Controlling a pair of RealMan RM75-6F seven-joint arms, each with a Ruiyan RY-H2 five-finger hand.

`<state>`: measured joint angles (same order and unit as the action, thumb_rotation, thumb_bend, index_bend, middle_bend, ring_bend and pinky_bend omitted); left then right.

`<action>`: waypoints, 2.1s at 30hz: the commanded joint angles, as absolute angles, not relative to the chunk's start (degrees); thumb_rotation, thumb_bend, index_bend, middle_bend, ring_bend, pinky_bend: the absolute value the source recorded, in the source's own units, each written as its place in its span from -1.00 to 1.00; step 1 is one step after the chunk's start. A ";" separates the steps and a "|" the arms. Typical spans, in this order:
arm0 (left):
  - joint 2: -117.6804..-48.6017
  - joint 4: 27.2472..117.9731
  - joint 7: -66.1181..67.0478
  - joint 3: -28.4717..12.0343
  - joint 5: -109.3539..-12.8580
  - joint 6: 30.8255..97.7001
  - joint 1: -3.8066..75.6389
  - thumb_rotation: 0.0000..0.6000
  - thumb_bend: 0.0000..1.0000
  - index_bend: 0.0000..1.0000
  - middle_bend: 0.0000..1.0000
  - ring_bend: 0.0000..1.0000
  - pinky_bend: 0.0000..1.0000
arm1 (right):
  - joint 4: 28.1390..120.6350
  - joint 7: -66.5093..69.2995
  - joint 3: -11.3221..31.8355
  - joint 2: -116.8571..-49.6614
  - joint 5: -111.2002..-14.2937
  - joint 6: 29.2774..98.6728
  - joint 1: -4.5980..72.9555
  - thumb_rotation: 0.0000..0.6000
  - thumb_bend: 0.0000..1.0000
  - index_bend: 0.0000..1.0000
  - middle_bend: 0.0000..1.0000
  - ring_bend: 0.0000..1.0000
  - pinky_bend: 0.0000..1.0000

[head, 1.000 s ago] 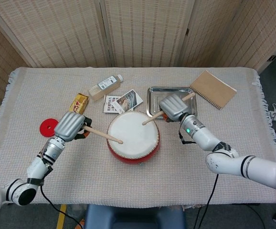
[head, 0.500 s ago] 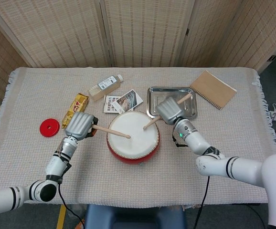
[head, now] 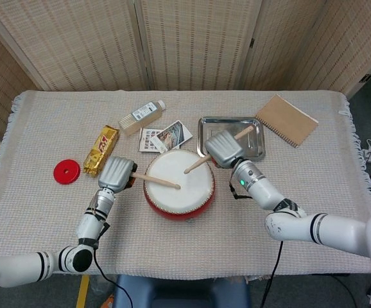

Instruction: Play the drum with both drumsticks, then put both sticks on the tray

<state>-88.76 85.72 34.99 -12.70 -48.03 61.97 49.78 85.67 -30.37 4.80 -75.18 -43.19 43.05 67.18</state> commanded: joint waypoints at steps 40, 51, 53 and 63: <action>-89.45 84.02 33.64 -12.25 -48.67 60.91 49.14 1.00 0.58 1.00 1.00 1.00 1.00 | 85.04 -25.37 9.33 -76.97 -49.50 46.75 64.75 1.00 0.25 1.00 1.00 1.00 1.00; -85.41 88.83 30.51 -14.73 -51.28 65.45 46.91 1.00 0.58 1.00 1.00 1.00 1.00 | 79.70 -32.23 5.60 -81.58 -45.12 42.17 67.01 1.00 0.25 1.00 1.00 1.00 1.00; -83.98 90.67 29.89 -15.07 -52.09 65.87 46.51 1.00 0.58 1.00 1.00 1.00 1.00 | 78.11 -34.73 4.57 -83.05 -43.33 41.65 67.85 1.00 0.25 1.00 1.00 1.00 1.00; -87.73 86.80 32.30 -13.19 -50.74 63.00 48.00 1.00 0.58 1.00 1.00 1.00 1.00 | 84.20 -27.81 9.42 -78.68 -48.26 47.02 65.26 1.00 0.25 1.00 1.00 1.00 1.00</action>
<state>-86.37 88.29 31.24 -13.92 -51.22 63.71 47.45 81.50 -31.06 7.53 -81.28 -45.58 45.28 66.68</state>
